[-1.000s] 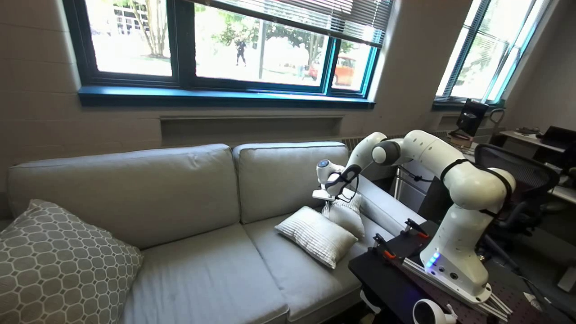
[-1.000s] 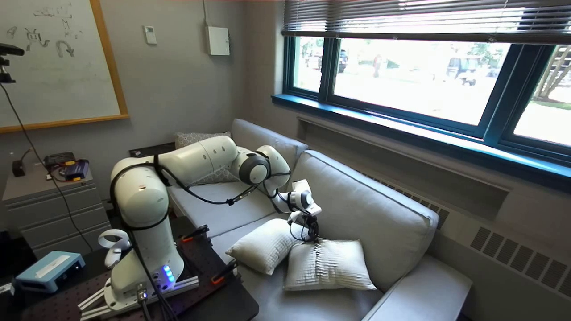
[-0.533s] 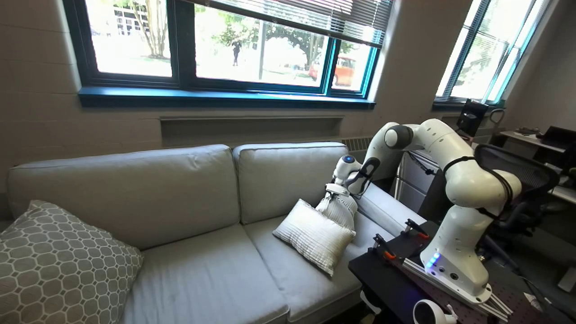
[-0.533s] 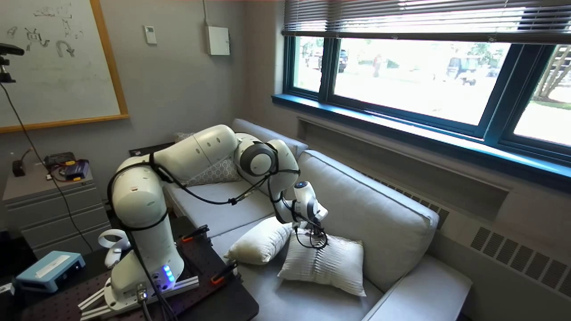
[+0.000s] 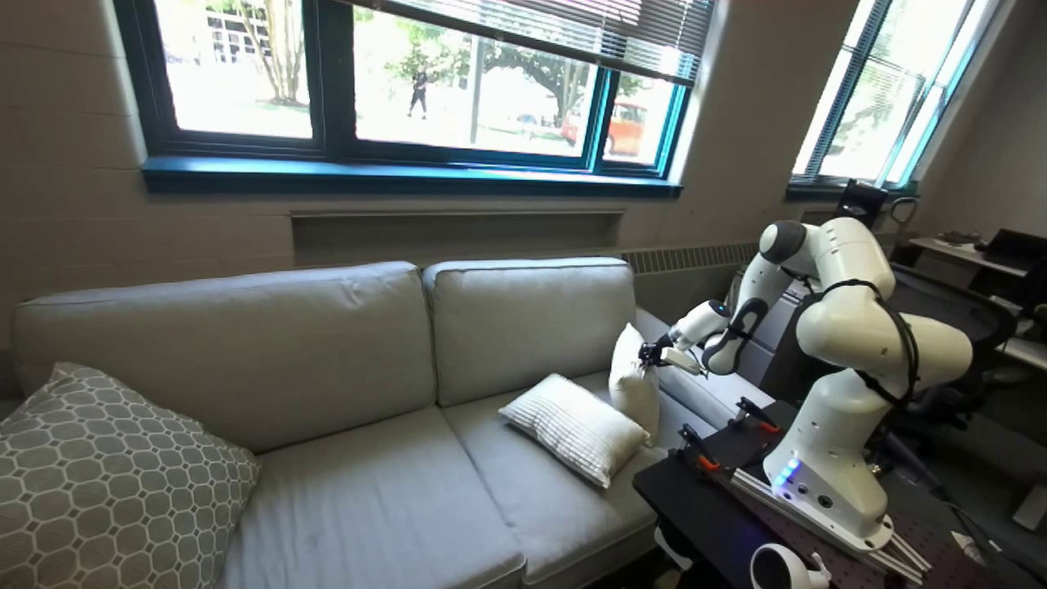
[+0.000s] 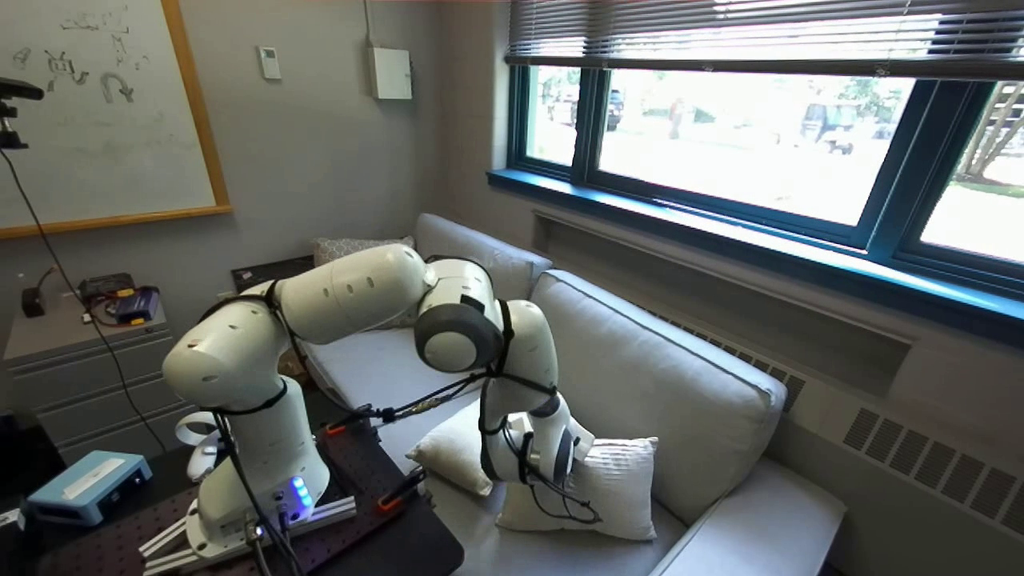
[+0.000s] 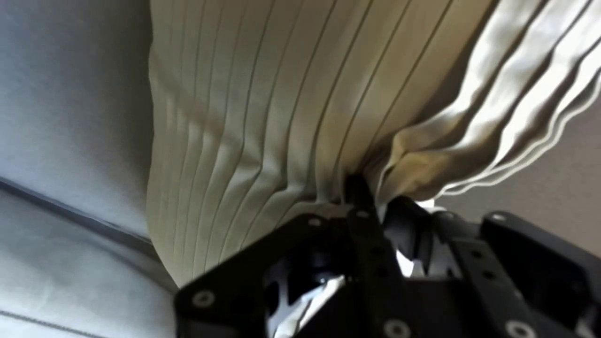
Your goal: Place the striped pillows against the right armrest
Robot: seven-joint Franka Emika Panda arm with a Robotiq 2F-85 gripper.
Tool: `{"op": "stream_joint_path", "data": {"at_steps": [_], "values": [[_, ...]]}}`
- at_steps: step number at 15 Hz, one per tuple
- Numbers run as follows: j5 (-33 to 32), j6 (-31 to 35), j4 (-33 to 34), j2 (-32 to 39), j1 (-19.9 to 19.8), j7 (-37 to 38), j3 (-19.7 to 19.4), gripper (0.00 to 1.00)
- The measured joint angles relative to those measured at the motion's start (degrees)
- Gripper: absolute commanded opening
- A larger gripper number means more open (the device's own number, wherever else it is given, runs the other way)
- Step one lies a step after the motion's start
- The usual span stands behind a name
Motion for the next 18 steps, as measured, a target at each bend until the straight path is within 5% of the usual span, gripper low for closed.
{"op": "stream_joint_path", "data": {"at_steps": [4, 9, 12, 15, 18], "values": [[-7.61, -1.81, -1.66, 0.62, -12.24, 0.26, 0.25, 0.02], [4.76, -5.11, 2.90, 0.54, -14.64, -1.00, -4.69, 0.04], [17.03, -5.13, 7.25, 0.20, -4.52, 3.10, -10.68, 0.04], [29.56, -9.69, 12.24, 0.47, 10.24, 8.59, -18.53, 0.04], [34.43, -17.86, 16.52, 2.28, 25.17, 20.41, -28.07, 0.04]]}}
